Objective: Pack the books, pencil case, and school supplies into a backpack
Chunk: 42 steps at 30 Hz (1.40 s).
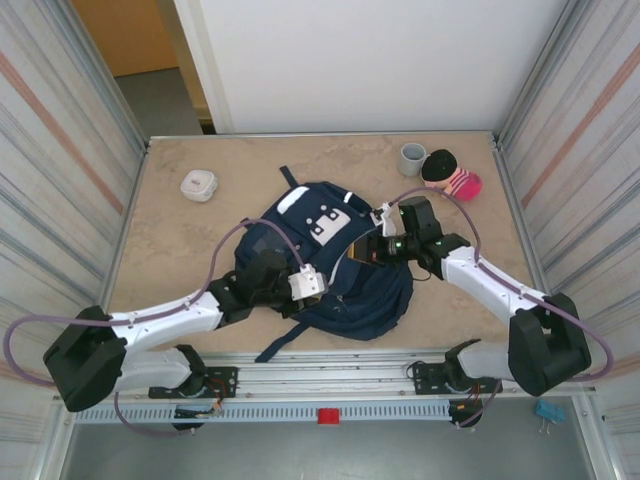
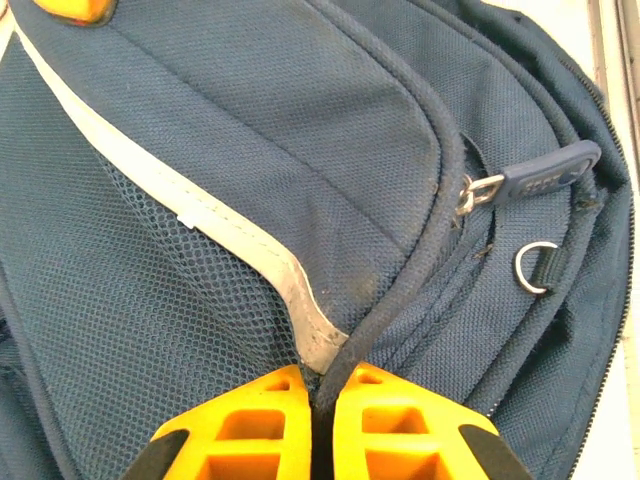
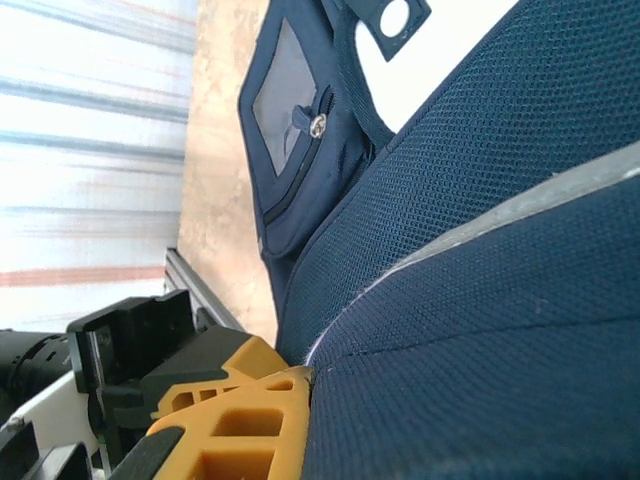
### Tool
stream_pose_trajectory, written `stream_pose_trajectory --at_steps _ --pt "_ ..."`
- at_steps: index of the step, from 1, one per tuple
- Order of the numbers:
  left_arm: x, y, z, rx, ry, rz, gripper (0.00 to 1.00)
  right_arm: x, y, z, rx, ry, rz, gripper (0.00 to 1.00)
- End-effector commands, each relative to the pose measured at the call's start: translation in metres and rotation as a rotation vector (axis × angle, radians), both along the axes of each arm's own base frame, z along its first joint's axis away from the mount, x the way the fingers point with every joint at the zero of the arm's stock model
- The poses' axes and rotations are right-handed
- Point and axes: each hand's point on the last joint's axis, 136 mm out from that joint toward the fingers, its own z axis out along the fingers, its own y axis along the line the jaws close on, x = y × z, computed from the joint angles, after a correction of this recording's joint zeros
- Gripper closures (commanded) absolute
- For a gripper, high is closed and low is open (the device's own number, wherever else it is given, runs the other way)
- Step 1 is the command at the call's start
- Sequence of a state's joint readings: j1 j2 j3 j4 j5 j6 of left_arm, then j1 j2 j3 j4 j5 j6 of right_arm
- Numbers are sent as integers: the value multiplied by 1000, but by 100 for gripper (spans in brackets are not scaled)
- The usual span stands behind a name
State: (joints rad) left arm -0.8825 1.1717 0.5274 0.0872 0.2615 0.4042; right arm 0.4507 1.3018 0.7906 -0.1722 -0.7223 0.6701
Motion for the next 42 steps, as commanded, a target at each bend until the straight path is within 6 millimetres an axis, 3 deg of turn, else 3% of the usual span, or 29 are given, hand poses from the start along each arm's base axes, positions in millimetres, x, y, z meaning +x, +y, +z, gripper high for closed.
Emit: stream_pose_trajectory --at_steps 1,9,15,21,29,39,42 --pt "-7 6 -1 -73 129 93 100 7 16 23 42 -111 68 95" --pt "-3 10 -11 -87 213 183 100 -1 -9 8 -130 -123 5 66" --pt "5 13 -20 -95 257 260 100 -16 -39 11 -297 -161 -65 58" --pt "4 12 -17 -117 265 256 100 -33 -64 16 -445 -222 -155 50" --pt "-2 7 -15 -146 288 219 100 -68 -31 7 -435 -248 -12 50" --pt "1 3 -12 -181 325 244 100 -80 -20 -8 -459 -296 29 51" --pt "2 1 -13 -176 334 249 100 -83 -22 -5 -448 -327 29 51"
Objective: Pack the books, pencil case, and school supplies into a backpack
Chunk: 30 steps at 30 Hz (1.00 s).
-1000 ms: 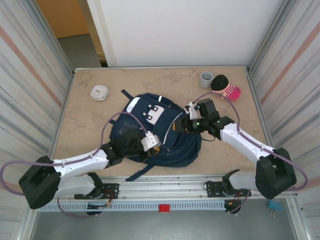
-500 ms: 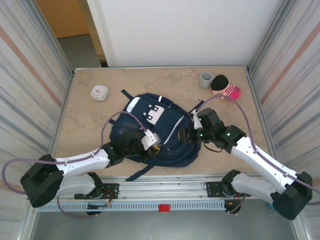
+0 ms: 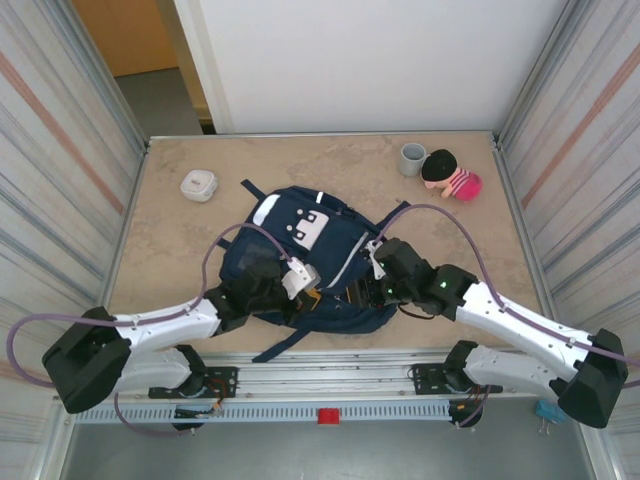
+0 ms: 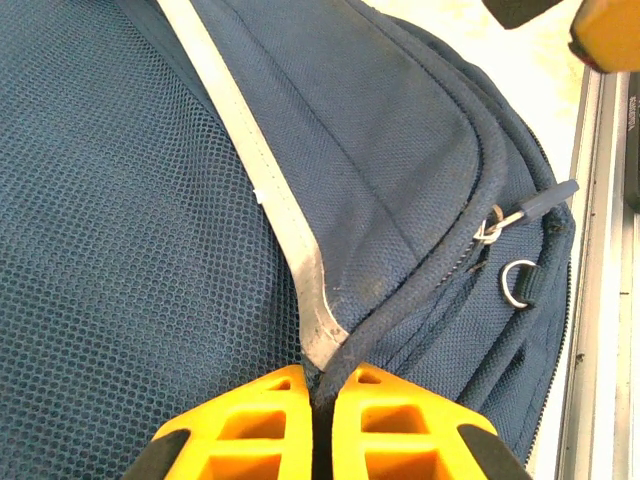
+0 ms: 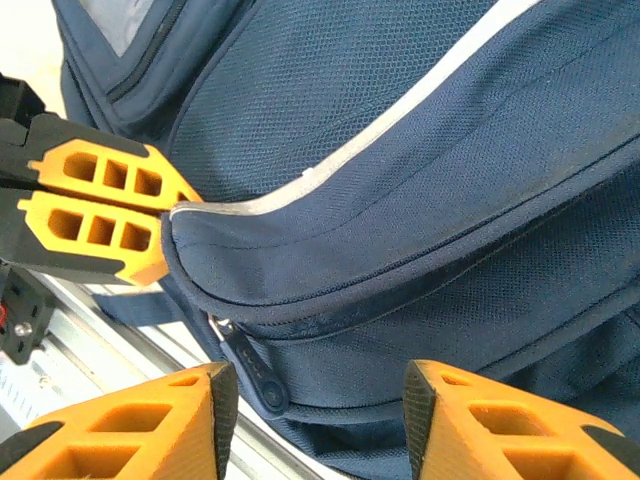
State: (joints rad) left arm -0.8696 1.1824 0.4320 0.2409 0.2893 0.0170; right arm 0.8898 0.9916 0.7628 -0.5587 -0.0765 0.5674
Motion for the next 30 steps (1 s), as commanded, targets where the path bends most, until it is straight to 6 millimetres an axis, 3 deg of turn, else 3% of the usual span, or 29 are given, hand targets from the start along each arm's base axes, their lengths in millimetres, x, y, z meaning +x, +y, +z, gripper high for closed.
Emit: stream_pose_trajectory --at_steps 1,10,14,23,30 --pt "5 -1 0 -14 54 42 100 1 1 6 24 -50 -3 51" --pt "3 -7 0 -11 75 13 100 -10 21 -2 71 -34 97 52" --pt "3 -8 2 -14 76 8 100 -12 28 -16 33 -16 139 52" --pt "3 -10 6 -20 71 -3 100 -11 30 -30 -62 8 190 53" --pt "4 -8 8 -15 64 3 100 -4 32 -32 -112 -10 188 68"
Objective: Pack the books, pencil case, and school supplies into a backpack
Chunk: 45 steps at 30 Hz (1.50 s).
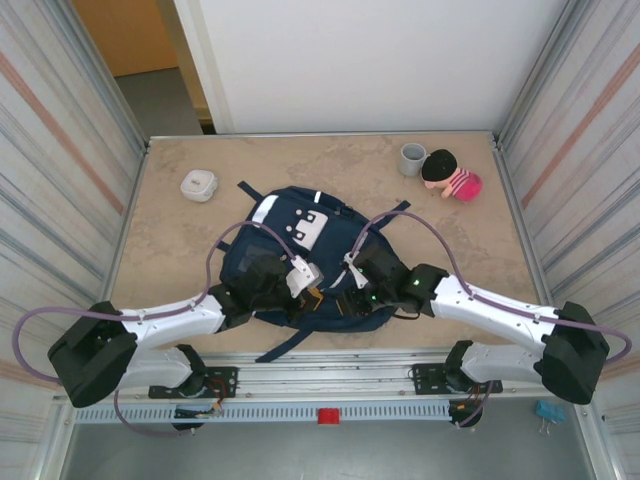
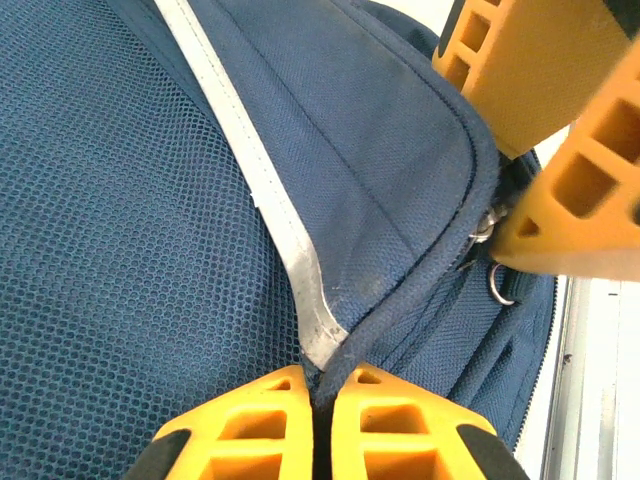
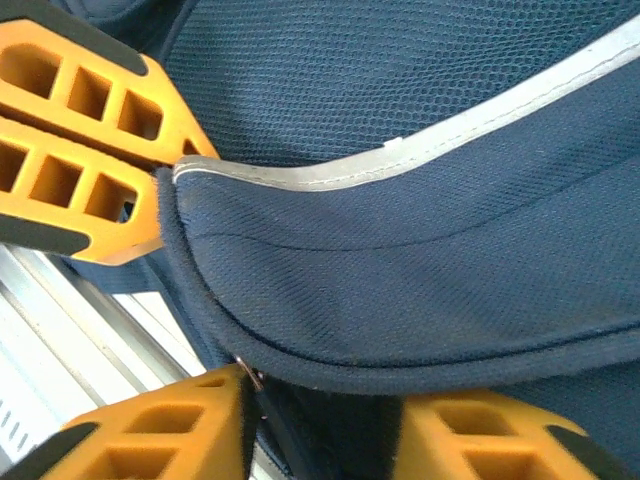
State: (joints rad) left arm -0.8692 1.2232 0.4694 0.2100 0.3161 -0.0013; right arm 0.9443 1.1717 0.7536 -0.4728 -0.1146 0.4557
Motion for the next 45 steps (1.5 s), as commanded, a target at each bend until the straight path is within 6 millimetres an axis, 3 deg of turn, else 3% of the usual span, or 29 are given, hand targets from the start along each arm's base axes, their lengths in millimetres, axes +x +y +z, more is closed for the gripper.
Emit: stream_pose_trajectory --at_steps 1,4,7,12,18,22,25,29,33,40,42,44,45 --pt "5 -1 10 -21 13 18 100 5 3 7 -29 -40 19 73" --pt "7 4 7 14 7 38 100 6 -5 7 -72 -49 17 90" --pt "9 12 0 60 9 55 100 8 -16 8 -111 -52 11 100" --pt "10 25 -6 101 13 83 100 19 -38 11 -120 -33 -38 100" --pt "11 38 -3 99 0 111 100 33 -66 18 -2 6 -125 100" --pt "9 40 -2 96 7 114 100 39 -67 25 80 -2 -143 100" --pt "9 37 5 47 27 132 99 36 -57 24 131 22 -113 100" --pt "9 36 20 -38 91 198 71 35 -50 20 145 34 -106 100" --pt "10 42 34 -103 134 283 62 34 -45 20 139 19 -90 100" --pt "19 77 54 -142 136 509 29 32 -39 18 156 4 -76 100" --pt "20 86 58 -151 137 557 24 32 -38 18 154 2 -76 100" --pt "21 97 61 -152 150 624 3 31 -37 17 146 -2 -71 100" --pt "23 104 61 -154 162 678 1 31 -36 17 146 -4 -67 100"
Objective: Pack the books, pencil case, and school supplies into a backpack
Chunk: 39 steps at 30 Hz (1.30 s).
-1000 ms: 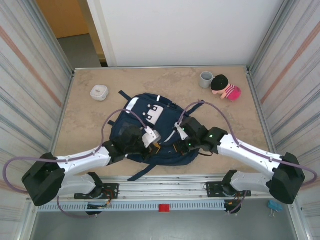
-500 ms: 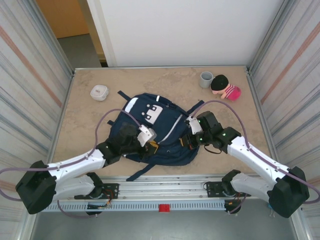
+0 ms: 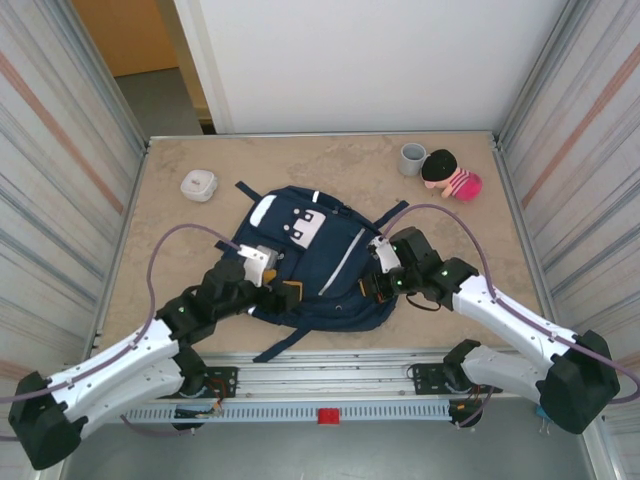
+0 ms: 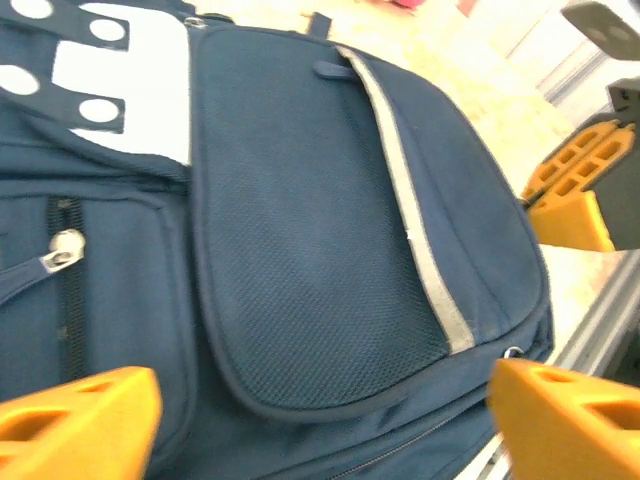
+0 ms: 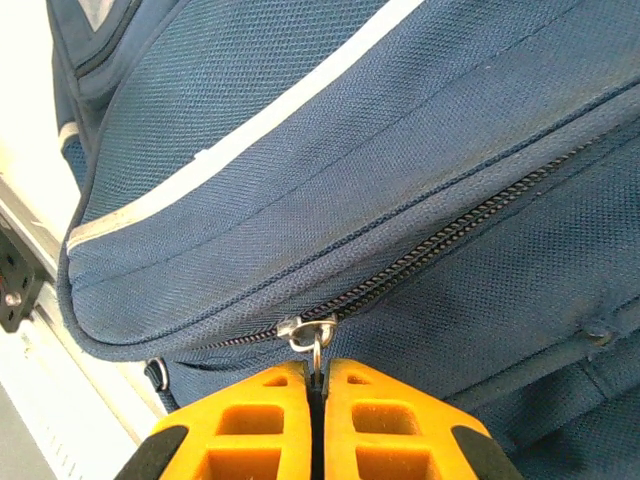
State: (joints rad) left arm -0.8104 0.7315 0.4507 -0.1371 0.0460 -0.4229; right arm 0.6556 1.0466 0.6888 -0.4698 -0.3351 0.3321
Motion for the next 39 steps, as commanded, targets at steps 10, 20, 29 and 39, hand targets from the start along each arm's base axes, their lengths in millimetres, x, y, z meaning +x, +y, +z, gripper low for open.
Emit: stream_pose_trajectory --at_steps 10,20,29,39 --pt "11 69 -27 53 265 432 2 2 6 1 8 -32 -7 100" --pt "13 80 -53 -96 388 523 2 -5 9 -2 -22 -41 -6 100" --pt "35 71 -77 -135 428 511 4 -31 30 4 -56 -82 39 100" --pt "116 64 -65 -183 386 473 7 -55 90 7 4 -117 105 100"
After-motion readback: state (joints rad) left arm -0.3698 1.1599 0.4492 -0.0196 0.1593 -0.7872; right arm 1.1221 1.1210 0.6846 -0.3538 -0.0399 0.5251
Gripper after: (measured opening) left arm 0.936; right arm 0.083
